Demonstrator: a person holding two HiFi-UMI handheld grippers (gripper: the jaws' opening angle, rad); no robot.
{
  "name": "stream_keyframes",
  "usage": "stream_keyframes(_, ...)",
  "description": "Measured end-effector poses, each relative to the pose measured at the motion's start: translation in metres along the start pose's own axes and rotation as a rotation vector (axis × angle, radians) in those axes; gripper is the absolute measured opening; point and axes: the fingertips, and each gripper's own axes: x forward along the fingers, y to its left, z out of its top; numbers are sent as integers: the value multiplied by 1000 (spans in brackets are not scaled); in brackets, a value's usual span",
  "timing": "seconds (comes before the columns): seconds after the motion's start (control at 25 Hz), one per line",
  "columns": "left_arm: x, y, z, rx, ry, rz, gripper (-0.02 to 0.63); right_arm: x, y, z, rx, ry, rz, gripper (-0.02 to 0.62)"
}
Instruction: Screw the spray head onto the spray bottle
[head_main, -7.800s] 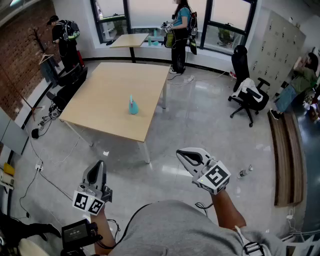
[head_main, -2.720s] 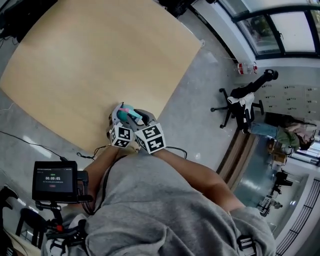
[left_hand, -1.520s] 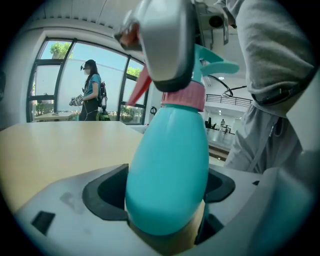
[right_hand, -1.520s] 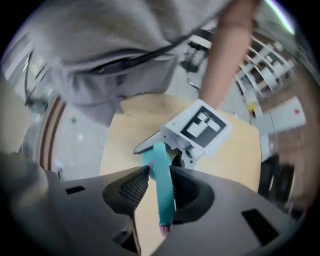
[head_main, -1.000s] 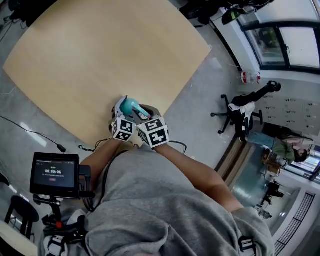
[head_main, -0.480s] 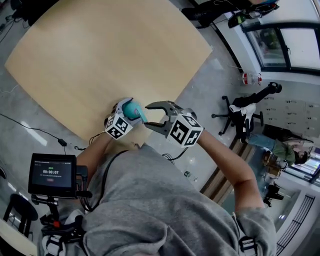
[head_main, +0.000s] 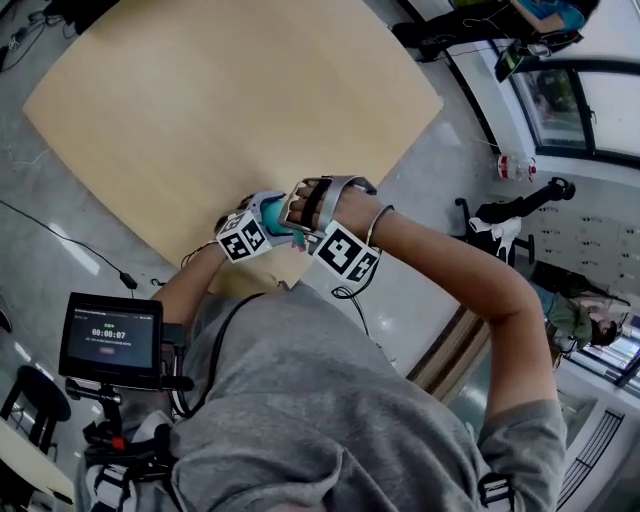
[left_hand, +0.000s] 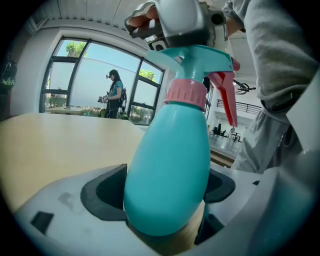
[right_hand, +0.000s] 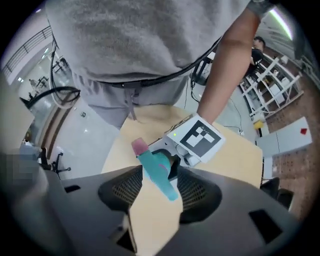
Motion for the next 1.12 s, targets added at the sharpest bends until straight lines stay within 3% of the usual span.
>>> stream_keyframes(0.08,1,-1,1,7,-1,-13,400,12,3,-2,-15,2,20,203)
stream_keyframes(0.16,1,-2,0,12,1,-22,400,19,1,-3,36,-12,26,133)
stream_keyframes(0.28,-1,-3,0,15,-3,-21,400,19,-6,-3,253,-40,11,132)
stream_keyframes(0.4,-1,-3,2,18,-20,11,400,18,-10,-7,611,-64,-61,132)
stream_keyframes(0.6,-4,4,8,-9,-63,150,400,16,-11,-21,1336,-168,-288,131)
stream_keyframes(0.72,-7,8,8,-15,-77,217,400,15,-12,-26,1629,-218,-401,132)
stream_keyframes(0.92,-12,7,4,-16,-81,265,400,17,-13,-23,1786,-218,-481,132)
stream_keyframes(1.12,-11,8,4,-24,-85,281,400,17,-12,-24,1788,-243,-476,132)
